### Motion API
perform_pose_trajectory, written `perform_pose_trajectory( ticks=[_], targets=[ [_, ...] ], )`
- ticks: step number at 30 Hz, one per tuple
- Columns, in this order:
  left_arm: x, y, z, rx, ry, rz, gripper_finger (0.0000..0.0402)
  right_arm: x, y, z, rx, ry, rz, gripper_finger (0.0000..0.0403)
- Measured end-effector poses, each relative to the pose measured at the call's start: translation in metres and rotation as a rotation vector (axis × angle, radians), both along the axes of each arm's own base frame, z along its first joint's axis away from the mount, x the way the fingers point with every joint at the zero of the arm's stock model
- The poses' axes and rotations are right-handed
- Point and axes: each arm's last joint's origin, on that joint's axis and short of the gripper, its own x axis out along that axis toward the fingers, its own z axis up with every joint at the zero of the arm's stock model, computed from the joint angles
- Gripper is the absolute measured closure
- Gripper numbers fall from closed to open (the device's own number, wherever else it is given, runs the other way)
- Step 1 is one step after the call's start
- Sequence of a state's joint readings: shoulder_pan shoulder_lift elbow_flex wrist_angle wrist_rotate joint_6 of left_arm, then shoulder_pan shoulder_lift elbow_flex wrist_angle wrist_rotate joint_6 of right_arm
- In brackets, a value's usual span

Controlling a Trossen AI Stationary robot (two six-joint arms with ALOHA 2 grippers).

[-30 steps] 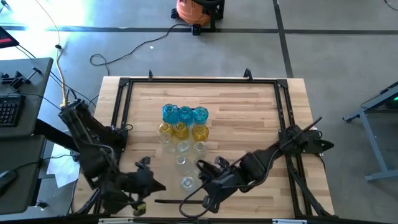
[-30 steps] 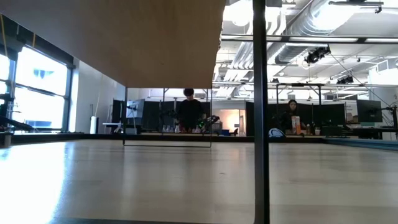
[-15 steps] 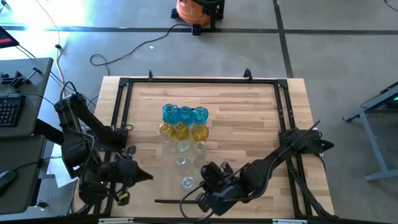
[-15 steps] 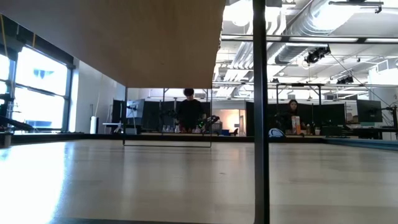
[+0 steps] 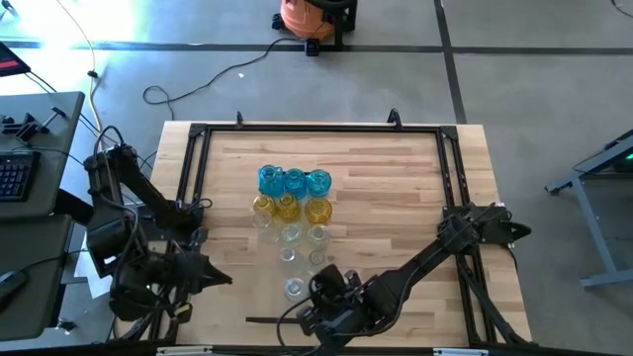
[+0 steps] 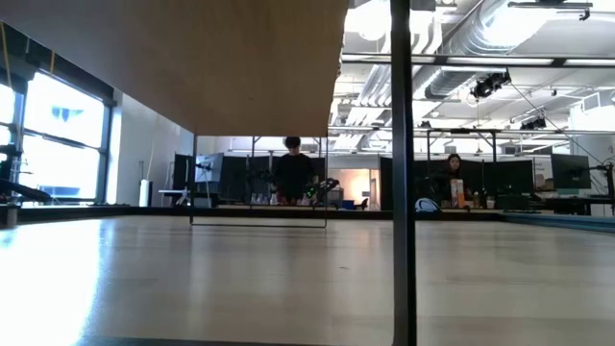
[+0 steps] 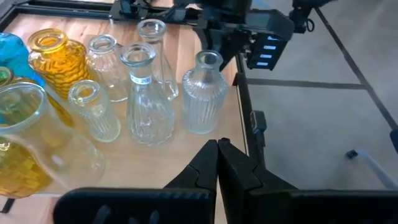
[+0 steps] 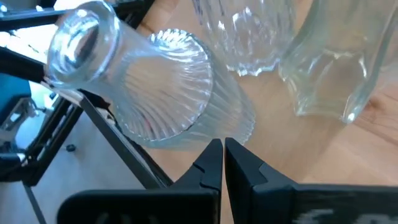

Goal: Sort vases onto shelf
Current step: Put the transparent vase on the shelf to align with the other transparent vases

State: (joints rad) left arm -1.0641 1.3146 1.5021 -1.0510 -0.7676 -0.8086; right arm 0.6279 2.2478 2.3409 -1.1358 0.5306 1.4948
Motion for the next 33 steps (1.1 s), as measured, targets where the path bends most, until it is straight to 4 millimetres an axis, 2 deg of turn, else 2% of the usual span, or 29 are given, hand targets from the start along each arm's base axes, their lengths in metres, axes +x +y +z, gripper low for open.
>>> perform_pose_trajectory(
  ticks=[12,33],
  targets=[
    [-0.008,-0.005,0.000,-0.002,0.014,-0.057,0.0401,0.015,-0.012,0.004,0.009,-0.064,-0.021,0.0403],
    [-0.011,-0.007,0.000,-0.001,0.013,-0.069,0.0401,0.026,-0.009,0.011,0.038,-0.174,0.020,0.0403]
  ],
)
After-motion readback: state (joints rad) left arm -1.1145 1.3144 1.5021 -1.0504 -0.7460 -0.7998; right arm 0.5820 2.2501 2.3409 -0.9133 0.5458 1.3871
